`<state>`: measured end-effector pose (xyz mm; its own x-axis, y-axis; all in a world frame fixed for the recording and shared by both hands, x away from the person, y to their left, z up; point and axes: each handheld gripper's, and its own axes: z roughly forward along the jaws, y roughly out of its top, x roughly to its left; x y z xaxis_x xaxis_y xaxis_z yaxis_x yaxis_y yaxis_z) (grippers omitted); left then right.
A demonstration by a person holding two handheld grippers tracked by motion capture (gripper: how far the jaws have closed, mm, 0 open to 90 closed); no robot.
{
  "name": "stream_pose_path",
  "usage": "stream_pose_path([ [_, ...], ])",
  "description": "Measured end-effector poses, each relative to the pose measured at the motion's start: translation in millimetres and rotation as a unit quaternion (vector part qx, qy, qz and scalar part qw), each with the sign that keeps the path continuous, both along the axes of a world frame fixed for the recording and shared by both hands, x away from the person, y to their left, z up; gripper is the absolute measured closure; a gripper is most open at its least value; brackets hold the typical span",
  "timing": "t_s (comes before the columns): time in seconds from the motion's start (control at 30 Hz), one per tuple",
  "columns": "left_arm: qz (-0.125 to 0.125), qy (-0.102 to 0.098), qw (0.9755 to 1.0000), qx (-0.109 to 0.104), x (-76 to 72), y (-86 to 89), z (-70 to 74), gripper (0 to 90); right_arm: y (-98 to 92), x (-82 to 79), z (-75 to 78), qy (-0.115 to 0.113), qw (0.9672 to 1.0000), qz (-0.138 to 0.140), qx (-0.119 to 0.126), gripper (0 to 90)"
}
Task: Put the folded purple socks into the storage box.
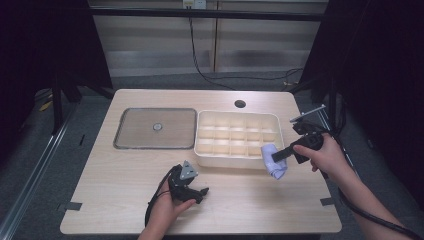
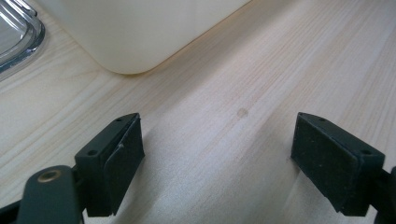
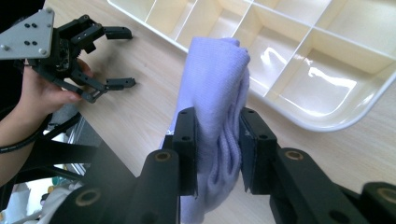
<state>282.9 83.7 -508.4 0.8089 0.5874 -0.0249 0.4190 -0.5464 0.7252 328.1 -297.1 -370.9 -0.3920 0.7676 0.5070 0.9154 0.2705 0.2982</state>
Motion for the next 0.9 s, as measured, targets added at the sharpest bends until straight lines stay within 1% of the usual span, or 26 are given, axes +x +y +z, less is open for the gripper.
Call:
stream_pose_path([
  [0.1, 0.000, 0.000, 1.0000, 0.000, 0.0, 0.0, 0.0, 16.4, -1.5, 2.8, 2.5, -0.002, 1.0000, -0.007, 0.002, 71.0],
  [0.13, -0.001, 0.000, 1.0000, 0.001, 0.0, 0.0, 0.0, 16.3, -2.6, 3.8, 3.5, -0.004, 1.0000, -0.005, -0.002, 71.0],
  [0.27, -0.001, 0.000, 1.0000, 0.001, 0.0, 0.0, 0.0, 16.4, -5.7, 7.8, 6.2, -0.008, 0.9999, -0.014, -0.002, 71.0],
  [0.4, -0.001, 0.000, 1.0000, 0.001, 0.0, 0.0, 0.0, 16.4, -9.5, 12.4, 7.0, -0.012, 0.9997, -0.019, -0.012, 70.9],
  [0.6, -0.001, 0.000, 1.0000, 0.000, 0.0, 0.0, 0.0, 16.4, -13.0, 19.2, 5.2, -0.011, 0.9994, -0.028, -0.018, 70.9],
  [0.7, 0.000, 0.000, 1.0000, 0.000, 0.0, -0.1, 0.0, 16.4, -14.2, 22.8, 4.7, -0.014, 0.9991, -0.033, -0.022, 70.9],
  [0.77, 0.000, 0.000, 1.0000, 0.000, 0.0, 0.0, 0.0, 16.4, -14.6, 25.1, 5.1, -0.015, 0.9988, -0.035, -0.030, 70.9],
  [0.83, -0.001, 0.000, 1.0000, 0.000, 0.0, 0.0, 0.0, 16.4, -15.5, 27.6, 5.5, -0.017, 0.9986, -0.039, -0.030, 70.9],
  [0.9, -0.001, 0.000, 1.0000, 0.001, 0.0, 0.1, 0.0, 16.4, -17.0, 30.0, 5.6, -0.021, 0.9983, -0.040, -0.035, 70.9],
])
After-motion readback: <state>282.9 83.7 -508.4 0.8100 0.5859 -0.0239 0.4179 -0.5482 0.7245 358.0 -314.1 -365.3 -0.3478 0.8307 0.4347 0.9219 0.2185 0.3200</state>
